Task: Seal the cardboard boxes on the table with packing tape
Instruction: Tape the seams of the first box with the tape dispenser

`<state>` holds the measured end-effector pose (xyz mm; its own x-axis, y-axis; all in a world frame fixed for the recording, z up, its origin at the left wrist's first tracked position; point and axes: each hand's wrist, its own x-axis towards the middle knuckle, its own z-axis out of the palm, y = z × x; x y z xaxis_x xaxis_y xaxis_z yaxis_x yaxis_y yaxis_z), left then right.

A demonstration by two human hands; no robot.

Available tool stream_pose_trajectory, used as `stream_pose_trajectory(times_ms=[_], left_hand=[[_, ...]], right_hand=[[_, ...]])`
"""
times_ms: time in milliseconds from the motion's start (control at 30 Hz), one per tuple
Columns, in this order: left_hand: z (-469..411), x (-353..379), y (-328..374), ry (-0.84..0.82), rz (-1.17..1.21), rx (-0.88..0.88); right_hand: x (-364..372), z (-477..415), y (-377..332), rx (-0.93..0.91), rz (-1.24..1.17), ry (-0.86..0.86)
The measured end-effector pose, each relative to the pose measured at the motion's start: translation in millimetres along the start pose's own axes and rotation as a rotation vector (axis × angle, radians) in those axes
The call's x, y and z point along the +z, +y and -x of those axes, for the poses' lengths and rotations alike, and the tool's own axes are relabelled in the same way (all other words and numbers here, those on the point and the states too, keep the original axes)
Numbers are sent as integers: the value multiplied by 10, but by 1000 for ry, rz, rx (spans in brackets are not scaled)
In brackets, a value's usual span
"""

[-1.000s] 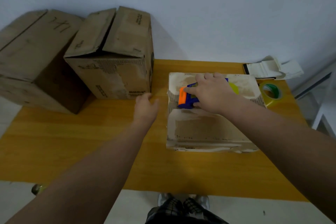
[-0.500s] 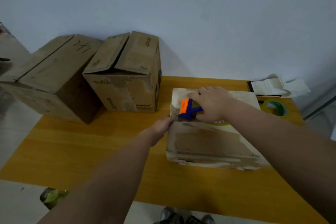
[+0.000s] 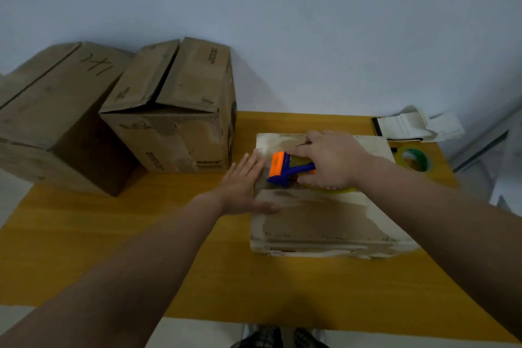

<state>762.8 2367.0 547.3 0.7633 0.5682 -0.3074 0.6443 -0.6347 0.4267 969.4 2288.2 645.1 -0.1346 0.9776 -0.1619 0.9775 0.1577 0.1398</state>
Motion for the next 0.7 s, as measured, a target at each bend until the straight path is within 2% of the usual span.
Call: stream_pose_trajectory(times_ms=[67, 200, 367, 600, 700], left_hand=[[-103, -39, -54, -20, -77, 70], [-198, 3, -111, -45, 67, 111], [-188, 23, -194, 26, -55, 121], [-106, -7, -101, 0, -68, 51], [-59, -45, -8, -61, 100, -3]], right_hand=[[15, 11, -5, -8, 20, 2], [3, -14, 7, 6, 33, -12], [-97, 47, 14, -58, 77, -7], [-133, 502, 536, -1, 168, -67], [64, 539, 420, 37, 208, -87]])
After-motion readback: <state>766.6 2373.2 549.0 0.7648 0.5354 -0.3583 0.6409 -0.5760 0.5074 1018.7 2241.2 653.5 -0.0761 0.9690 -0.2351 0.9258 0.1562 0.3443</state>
